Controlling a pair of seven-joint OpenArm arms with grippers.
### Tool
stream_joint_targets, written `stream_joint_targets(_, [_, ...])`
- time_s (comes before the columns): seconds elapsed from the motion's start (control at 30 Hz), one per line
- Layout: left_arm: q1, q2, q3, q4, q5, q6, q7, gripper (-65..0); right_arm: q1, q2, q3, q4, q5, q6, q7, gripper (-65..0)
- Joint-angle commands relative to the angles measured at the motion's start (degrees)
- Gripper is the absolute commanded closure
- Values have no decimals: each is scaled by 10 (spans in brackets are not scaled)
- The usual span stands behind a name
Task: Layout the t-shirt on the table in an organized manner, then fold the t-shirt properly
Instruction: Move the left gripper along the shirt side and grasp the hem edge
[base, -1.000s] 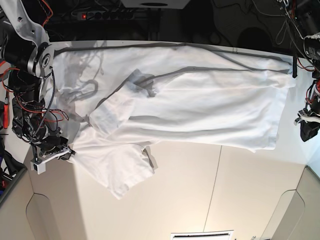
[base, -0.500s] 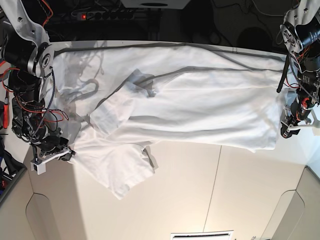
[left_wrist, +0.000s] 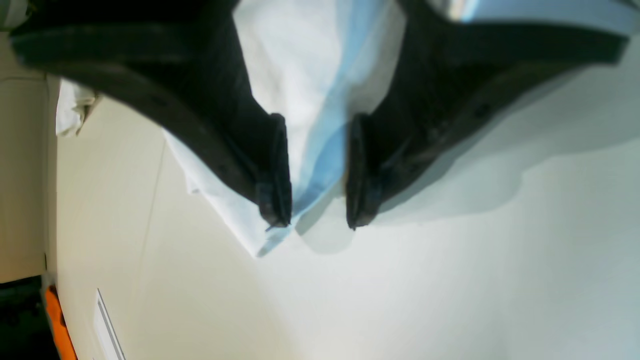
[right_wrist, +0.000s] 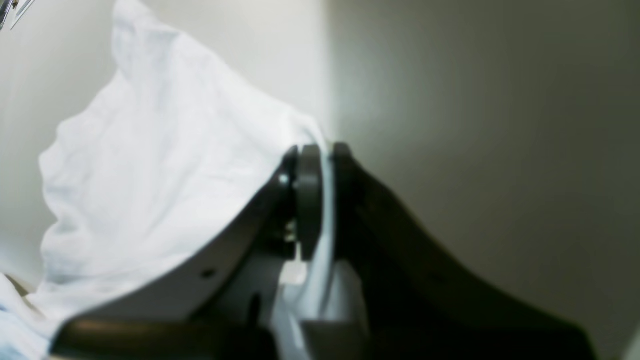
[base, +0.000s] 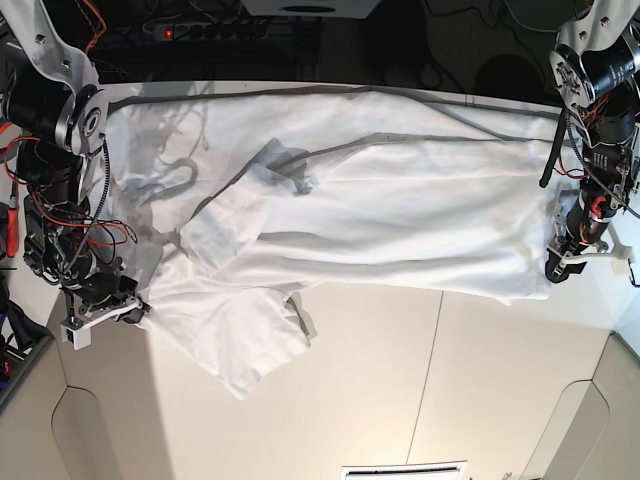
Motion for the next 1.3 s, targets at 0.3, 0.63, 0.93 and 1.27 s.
stream_joint_targets(0.3, [-10,-8,56,6,33,-73,-44,-244,17,7,0,10,11,7,14,0])
stream_joint_targets(0.63, [-11,-9,109,8,43,-52,-76,-274,17,7,0,10,11,7,14,0])
stream_joint_targets(0.93, [-10,-19,109,12,138,-53,-212,-274,17,7,0,10,11,7,13,0])
stream_joint_targets(1.27, [-10,-19,109,12,166,29,-187,-346,17,7,0,10,11,7,14,0])
